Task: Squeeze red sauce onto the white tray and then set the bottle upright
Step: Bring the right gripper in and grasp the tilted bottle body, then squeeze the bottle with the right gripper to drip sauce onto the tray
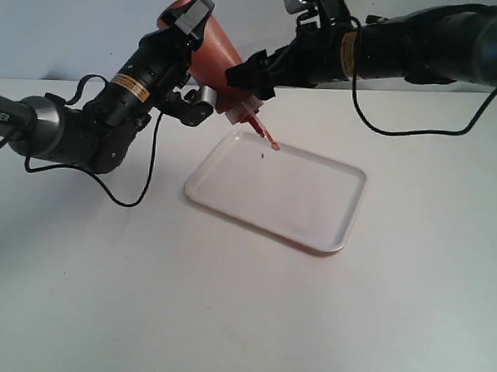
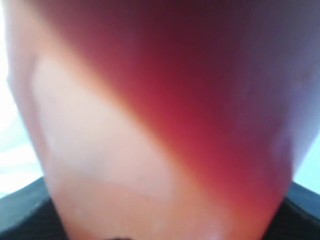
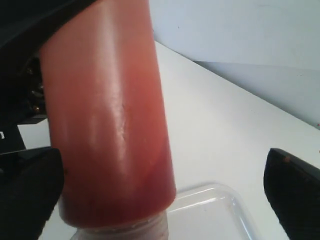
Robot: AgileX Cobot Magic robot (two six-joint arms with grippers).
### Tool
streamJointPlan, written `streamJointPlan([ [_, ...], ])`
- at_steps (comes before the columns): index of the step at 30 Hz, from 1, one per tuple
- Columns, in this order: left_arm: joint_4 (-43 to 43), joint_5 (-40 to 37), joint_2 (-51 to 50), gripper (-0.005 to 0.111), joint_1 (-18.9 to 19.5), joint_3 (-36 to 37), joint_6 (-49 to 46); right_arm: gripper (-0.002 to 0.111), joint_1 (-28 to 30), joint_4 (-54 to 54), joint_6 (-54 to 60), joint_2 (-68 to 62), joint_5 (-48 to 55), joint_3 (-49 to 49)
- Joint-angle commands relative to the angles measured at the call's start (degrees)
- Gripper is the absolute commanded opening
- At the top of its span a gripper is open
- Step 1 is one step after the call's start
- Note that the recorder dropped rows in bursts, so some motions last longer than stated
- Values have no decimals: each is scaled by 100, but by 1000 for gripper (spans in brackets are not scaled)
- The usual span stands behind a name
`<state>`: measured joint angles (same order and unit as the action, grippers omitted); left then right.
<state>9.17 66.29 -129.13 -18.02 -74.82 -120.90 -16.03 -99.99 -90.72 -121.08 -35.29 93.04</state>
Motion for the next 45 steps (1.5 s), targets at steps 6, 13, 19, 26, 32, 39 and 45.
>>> streamJointPlan([
  [6, 194, 293, -19, 0, 6, -82, 94, 105, -322, 5, 400, -49, 325, 42],
  [13, 208, 290, -31, 0, 6, -82, 94, 96, -406, 5, 455, -49, 449, 42],
  [19, 208, 351, -31, 0, 6, -82, 94, 93, -406, 5, 455, -62, 449, 42],
  [26, 208, 367, -31, 0, 6, -82, 94, 93, -406, 5, 459, -225, 454, 42],
  [32, 234, 367, -31, 0, 6, -82, 94, 92, -412, 5, 506, -222, 454, 42],
  [39, 259, 367, -31, 0, 6, -82, 94, 74, -545, 5, 543, -222, 525, 42],
  [45, 259, 367, -31, 0, 6, -82, 94, 15, -604, 5, 455, -222, 993, 42],
])
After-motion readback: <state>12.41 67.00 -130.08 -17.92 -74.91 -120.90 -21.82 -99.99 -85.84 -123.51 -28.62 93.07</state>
